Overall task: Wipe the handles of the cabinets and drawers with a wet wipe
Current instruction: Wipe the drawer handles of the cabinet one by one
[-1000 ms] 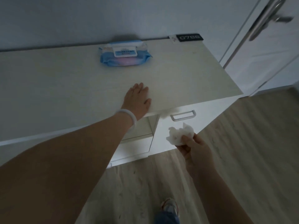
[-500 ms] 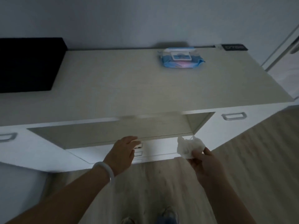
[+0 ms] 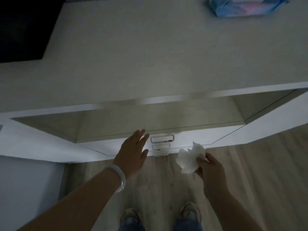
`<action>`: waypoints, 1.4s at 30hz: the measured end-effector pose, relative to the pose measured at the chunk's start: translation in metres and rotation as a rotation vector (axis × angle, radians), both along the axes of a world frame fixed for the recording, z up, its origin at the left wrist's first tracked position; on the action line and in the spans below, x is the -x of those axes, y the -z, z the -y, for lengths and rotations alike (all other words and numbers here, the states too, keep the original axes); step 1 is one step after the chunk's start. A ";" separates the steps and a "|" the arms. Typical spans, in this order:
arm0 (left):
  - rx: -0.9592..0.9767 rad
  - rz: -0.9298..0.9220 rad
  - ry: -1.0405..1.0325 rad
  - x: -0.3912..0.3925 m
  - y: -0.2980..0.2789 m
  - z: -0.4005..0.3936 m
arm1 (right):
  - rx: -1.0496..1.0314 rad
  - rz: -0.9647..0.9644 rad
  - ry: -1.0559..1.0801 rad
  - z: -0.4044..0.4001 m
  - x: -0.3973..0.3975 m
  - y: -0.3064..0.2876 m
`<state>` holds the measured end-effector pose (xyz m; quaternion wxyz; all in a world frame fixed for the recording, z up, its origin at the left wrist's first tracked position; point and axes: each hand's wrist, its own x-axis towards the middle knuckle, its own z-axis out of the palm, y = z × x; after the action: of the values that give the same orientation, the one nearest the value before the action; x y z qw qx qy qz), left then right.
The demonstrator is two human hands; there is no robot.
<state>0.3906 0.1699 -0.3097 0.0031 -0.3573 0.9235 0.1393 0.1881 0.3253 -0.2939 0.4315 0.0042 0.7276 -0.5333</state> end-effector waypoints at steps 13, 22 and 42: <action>0.201 0.061 0.349 0.024 0.086 0.103 | -0.077 -0.613 0.281 0.087 -0.044 0.106; 0.249 0.039 0.320 0.026 0.087 0.103 | 0.132 -0.229 0.264 0.094 -0.062 0.122; 0.315 -0.003 0.296 0.024 0.092 0.098 | 0.278 -0.559 0.063 0.096 -0.041 0.148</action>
<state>0.3663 0.0718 -0.4017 -0.0337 -0.2139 0.9762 -0.0082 0.2290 0.2288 -0.4420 0.1943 -0.1791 0.7376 -0.6214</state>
